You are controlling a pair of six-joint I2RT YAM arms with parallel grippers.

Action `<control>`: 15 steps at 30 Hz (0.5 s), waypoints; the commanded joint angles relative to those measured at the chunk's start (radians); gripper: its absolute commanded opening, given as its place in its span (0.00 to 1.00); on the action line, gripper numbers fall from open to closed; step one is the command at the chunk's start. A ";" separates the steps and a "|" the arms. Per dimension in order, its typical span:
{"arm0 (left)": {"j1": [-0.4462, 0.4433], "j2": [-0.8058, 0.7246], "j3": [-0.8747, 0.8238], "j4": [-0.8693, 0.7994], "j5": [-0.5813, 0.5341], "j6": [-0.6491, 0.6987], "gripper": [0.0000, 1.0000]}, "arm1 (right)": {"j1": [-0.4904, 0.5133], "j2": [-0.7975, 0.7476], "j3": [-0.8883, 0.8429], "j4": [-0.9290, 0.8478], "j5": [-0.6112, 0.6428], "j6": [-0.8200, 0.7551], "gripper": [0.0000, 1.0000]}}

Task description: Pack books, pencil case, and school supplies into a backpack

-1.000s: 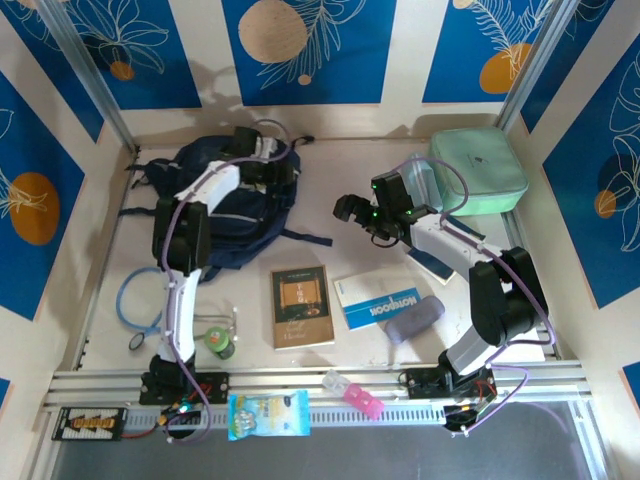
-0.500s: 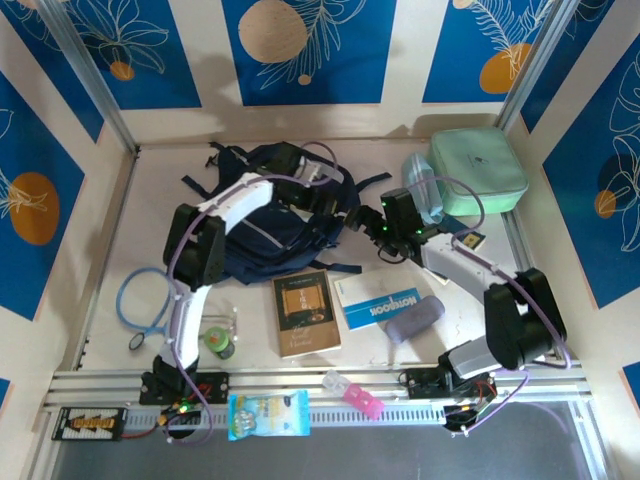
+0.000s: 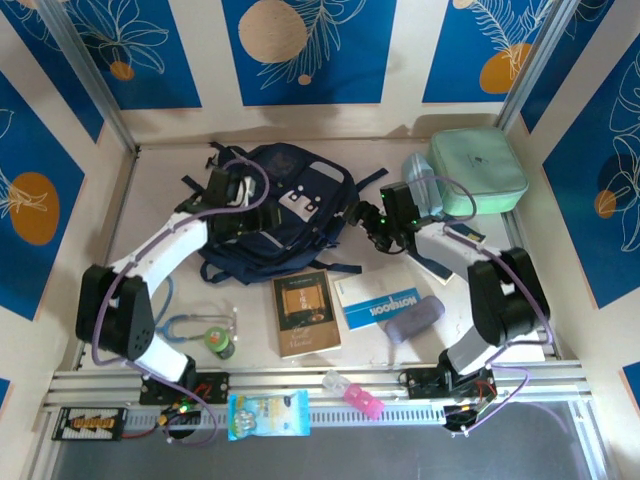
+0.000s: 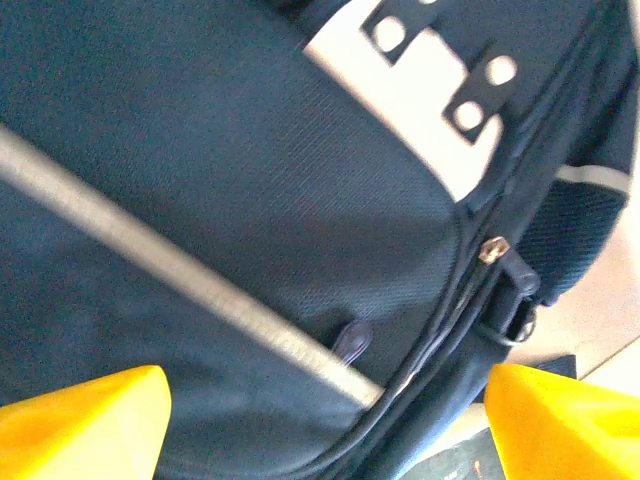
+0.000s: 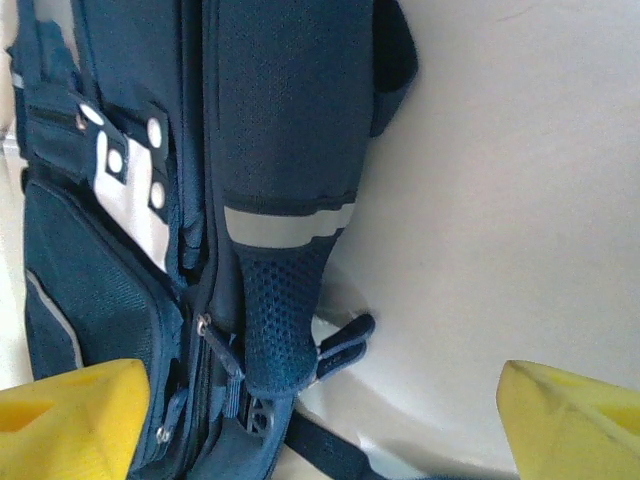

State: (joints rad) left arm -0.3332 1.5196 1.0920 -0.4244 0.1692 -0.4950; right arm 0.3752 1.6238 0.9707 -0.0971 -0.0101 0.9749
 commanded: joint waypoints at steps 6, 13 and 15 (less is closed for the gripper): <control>0.040 0.131 -0.023 0.161 0.002 -0.132 0.73 | -0.016 0.235 0.210 -0.008 -0.140 -0.004 0.64; 0.100 0.320 0.108 0.187 0.013 -0.074 0.70 | -0.017 0.339 0.275 -0.030 -0.131 0.007 0.51; 0.111 0.360 0.154 0.188 0.031 -0.034 0.72 | -0.019 0.375 0.306 -0.050 -0.146 0.006 0.50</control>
State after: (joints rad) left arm -0.2504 1.8217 1.1828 -0.2909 0.1837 -0.5888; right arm 0.3622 1.9610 1.2289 -0.1051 -0.1173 0.9787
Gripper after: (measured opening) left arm 0.711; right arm 0.509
